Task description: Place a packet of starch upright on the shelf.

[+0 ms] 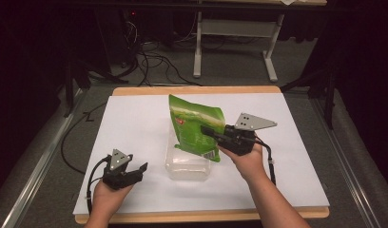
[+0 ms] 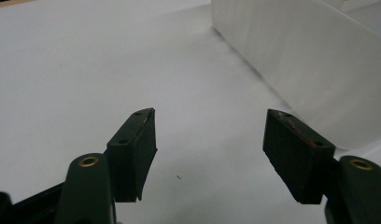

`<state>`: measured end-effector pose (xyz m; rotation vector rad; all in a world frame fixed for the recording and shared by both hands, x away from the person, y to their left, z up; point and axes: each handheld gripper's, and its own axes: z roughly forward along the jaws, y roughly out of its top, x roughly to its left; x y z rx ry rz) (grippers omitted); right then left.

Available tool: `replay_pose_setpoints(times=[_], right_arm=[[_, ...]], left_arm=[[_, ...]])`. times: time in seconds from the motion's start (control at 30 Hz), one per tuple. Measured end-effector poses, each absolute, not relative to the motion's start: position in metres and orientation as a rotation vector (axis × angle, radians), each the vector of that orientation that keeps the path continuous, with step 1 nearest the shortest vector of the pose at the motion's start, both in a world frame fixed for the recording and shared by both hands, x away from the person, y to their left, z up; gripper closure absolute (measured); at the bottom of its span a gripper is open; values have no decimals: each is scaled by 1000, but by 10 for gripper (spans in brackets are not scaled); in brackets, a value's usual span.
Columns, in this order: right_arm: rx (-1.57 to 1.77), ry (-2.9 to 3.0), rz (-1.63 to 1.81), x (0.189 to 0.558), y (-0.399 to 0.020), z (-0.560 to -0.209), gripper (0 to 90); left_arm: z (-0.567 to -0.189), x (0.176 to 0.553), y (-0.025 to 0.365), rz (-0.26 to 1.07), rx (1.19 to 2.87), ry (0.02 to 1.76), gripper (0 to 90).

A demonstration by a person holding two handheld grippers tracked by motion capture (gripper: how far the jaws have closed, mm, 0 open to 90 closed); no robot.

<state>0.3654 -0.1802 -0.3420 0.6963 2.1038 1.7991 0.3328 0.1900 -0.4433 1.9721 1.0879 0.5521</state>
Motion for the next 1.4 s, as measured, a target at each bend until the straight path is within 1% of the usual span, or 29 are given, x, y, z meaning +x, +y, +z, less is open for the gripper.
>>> replay_pose_setpoints(times=[0.2,0.4,0.57,0.9,1.27,1.4], right_arm=[[669,2125,1834,369,-167,-343,877],[651,2180,1792,374,-155,-353,878],[670,2197,1809,379,-155,-364,878],[682,2218,1815,382,-156,-374,878],[693,2224,1834,382,-159,-380,879],[670,2219,1846,379,-159,-377,879]], left_arm=[[-443,332,191,551,1969,1090,352],[-443,333,192,550,1969,1089,352],[-443,333,192,549,1970,1088,352],[-443,333,192,548,1972,1087,352],[-443,332,191,548,1974,1085,352],[-443,332,191,546,1977,1087,351]])
